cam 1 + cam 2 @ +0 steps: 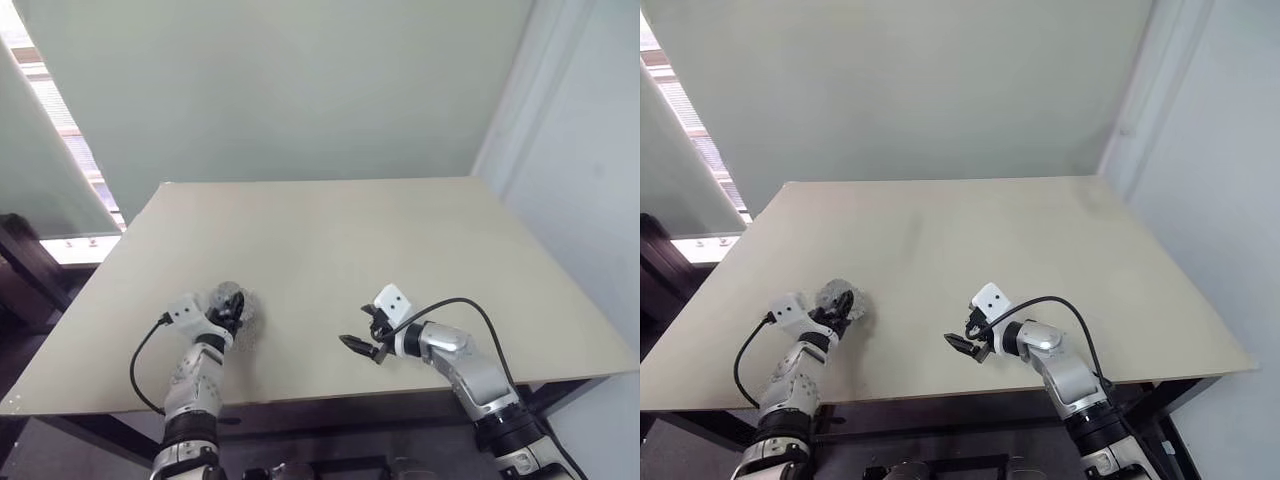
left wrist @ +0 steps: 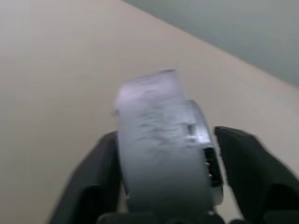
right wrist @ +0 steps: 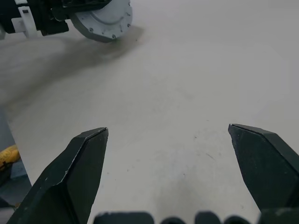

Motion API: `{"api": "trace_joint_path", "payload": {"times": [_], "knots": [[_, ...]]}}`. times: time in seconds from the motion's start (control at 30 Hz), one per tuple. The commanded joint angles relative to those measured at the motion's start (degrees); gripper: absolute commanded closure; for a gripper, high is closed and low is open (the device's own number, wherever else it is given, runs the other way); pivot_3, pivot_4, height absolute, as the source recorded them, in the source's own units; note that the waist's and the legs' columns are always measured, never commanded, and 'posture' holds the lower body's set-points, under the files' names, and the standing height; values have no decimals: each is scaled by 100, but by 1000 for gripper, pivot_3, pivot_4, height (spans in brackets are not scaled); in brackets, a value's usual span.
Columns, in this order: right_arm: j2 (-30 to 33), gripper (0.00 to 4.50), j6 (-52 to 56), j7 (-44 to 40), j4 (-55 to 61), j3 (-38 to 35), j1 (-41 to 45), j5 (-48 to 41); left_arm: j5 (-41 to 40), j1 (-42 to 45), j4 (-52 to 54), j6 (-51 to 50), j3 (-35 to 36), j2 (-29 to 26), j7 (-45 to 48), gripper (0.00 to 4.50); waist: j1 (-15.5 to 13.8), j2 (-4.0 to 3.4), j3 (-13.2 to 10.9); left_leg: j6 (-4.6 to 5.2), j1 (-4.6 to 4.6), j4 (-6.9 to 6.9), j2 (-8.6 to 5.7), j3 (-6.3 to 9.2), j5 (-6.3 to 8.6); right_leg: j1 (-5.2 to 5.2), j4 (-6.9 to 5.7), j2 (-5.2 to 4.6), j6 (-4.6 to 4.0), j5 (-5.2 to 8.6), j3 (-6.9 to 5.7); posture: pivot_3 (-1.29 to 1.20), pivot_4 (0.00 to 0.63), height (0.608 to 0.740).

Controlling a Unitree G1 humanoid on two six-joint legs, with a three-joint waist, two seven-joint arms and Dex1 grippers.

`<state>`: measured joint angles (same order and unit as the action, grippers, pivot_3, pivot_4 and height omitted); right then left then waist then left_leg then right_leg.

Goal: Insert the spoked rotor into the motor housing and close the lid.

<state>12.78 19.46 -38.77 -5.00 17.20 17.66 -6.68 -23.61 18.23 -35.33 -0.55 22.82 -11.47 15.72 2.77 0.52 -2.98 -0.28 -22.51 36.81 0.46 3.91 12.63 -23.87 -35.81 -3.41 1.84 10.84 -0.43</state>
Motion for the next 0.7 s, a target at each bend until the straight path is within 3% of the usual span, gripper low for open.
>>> {"api": "trace_joint_path", "payload": {"times": [0.03,0.4,0.53,0.7], "knots": [[-2,0,-85,-4,157,-16,121,34,273,108,-29,249,-41,-118,-259,108,0,0,0,0,0,0,0,0,0,0,0,0,0,0,0,0,0,740],[16,0,-158,-61,-52,57,206,105,1074,-187,13,1171,62,-239,-1534,44,-9,0,2,-1,3,0,4,-3,0,0,-1,1,-3,-11,0,0,0,740],[1,0,-218,-76,-146,33,240,123,1071,-407,289,1222,-25,-231,-1487,44,-34,0,2,-1,3,0,5,-2,0,0,-2,2,-5,-13,0,0,0,740],[-36,0,-282,-6,-230,-132,261,46,541,-858,1289,958,-199,-106,-594,44,-71,0,2,-4,0,8,5,-4,0,1,0,2,-7,-11,0,0,0,740]]}}
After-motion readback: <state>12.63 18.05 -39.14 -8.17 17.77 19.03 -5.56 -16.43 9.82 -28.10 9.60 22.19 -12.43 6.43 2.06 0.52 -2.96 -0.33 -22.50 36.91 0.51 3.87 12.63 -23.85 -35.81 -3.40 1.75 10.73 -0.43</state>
